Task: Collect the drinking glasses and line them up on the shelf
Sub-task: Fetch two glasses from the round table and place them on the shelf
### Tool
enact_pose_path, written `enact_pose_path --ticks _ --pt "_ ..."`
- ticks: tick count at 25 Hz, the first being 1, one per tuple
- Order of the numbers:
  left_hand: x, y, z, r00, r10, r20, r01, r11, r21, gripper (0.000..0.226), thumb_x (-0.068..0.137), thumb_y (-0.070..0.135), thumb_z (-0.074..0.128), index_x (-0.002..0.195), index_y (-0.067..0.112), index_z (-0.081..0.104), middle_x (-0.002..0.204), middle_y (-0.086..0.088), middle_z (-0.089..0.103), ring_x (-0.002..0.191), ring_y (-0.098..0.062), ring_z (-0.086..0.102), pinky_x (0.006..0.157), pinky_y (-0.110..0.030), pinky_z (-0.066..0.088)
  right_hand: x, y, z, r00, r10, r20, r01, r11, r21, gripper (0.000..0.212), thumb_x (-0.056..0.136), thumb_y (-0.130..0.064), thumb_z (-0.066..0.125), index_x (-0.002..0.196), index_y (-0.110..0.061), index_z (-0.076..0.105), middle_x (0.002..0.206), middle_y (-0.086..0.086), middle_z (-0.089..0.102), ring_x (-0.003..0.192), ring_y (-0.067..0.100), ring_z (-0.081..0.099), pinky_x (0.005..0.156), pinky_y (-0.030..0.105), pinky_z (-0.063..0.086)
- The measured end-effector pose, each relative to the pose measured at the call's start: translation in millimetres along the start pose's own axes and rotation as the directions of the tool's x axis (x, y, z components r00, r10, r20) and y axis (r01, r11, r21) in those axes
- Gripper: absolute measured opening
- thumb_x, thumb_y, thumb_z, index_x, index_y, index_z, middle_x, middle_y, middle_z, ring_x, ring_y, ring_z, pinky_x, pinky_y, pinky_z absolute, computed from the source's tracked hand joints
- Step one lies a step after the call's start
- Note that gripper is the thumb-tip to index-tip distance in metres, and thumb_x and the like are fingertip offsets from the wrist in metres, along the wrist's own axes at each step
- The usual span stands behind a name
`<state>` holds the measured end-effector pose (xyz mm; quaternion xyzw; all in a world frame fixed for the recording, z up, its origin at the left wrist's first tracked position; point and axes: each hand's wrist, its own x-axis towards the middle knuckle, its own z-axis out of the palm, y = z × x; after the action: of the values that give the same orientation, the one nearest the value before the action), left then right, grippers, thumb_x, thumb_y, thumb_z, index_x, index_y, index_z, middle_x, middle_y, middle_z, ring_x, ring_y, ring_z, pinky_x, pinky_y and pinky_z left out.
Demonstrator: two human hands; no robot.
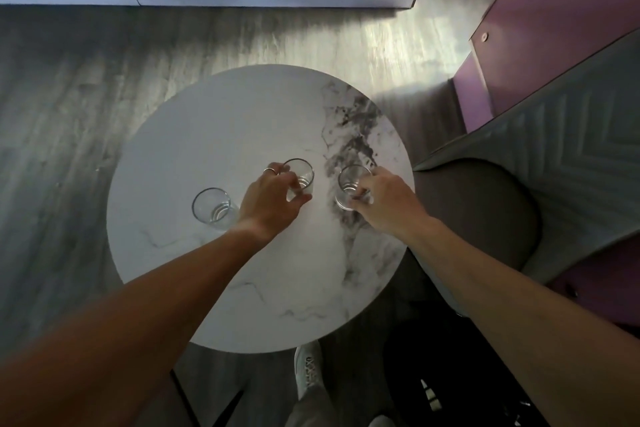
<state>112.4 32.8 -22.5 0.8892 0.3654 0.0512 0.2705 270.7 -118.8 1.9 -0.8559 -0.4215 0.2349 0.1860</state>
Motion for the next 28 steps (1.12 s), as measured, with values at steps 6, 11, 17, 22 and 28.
enact_pose_path --ticks 6,11,17,22,28 --pt "1.7 32.8 -24.7 0.992 0.123 -0.011 -0.123 0.991 -0.047 0.017 0.084 0.033 0.073 0.080 0.020 0.062 0.102 -0.003 0.064 0.086 -0.025 0.063 0.072 -0.030 0.039 -19.8 3.5 -39.5 0.996 0.028 -0.080 -0.028 1.000 0.004 0.016 0.086 -0.038 0.071 0.087 -0.024 0.064 0.094 -0.002 0.056 0.082 0.017 0.056 0.061 0.023 0.034" --pt "14.0 113.7 -62.9 0.943 0.330 -0.035 -0.331 0.941 -0.065 0.017 0.082 0.036 0.073 0.080 0.023 0.063 0.103 -0.004 0.068 0.082 -0.024 0.062 0.071 -0.028 0.037 -59.3 -1.1 -119.0 0.971 0.085 -0.223 -0.085 0.996 0.010 0.027 0.083 -0.045 0.073 0.077 -0.025 0.057 0.089 -0.001 0.054 0.077 0.015 0.053 0.066 0.027 0.038" --pt "-2.6 261.5 -90.7 0.783 0.623 0.006 -0.618 0.777 -0.119 0.023 0.077 0.037 0.076 0.070 0.030 0.055 0.094 0.004 0.065 0.080 -0.023 0.061 0.067 -0.027 0.037 -169.9 12.6 -225.6 0.843 0.224 -0.489 -0.247 0.969 0.018 0.029 0.082 -0.042 0.074 0.088 -0.014 0.070 0.086 0.001 0.056 0.079 0.019 0.056 0.067 0.025 0.033" --pt "-65.7 368.5 -94.2 0.555 0.831 0.035 -0.820 0.554 -0.146 0.025 0.075 0.037 0.076 0.067 0.033 0.053 0.084 0.012 0.057 0.076 -0.016 0.057 0.063 -0.021 0.033 -305.5 34.2 -266.8 0.675 0.405 -0.616 -0.390 0.905 0.168 0.025 0.080 -0.040 0.075 0.084 -0.015 0.070 0.083 0.000 0.068 0.078 0.019 0.065 0.066 0.026 0.040" --pt "-216.3 459.9 -63.9 0.240 0.970 0.032 -0.947 0.242 -0.213 0.021 0.074 0.024 0.080 0.075 0.011 0.065 0.085 -0.012 0.069 0.083 -0.033 0.063 0.070 -0.031 0.039 -506.0 40.8 -245.3 0.427 0.560 -0.710 -0.566 0.777 0.274 0.032 0.081 -0.042 0.074 0.083 -0.011 0.068 0.081 0.002 0.068 0.078 0.021 0.061 0.068 0.030 0.047"
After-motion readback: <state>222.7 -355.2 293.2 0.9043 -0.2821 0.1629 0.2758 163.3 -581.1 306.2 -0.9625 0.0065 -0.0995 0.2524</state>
